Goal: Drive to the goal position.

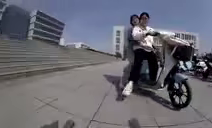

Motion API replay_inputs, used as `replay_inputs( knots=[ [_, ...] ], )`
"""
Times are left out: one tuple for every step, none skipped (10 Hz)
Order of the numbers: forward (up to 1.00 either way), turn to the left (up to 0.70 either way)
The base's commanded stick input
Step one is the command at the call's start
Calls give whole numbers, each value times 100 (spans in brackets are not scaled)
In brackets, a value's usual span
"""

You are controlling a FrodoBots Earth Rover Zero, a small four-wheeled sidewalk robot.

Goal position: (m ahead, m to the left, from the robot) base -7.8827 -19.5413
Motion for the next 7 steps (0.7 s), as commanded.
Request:
replay_inputs(
  knots=[
    [0,0],
    [0,0],
    [64,17],
    [100,11],
    [100,0],
    [100,0],
    [100,0]
  ],
)
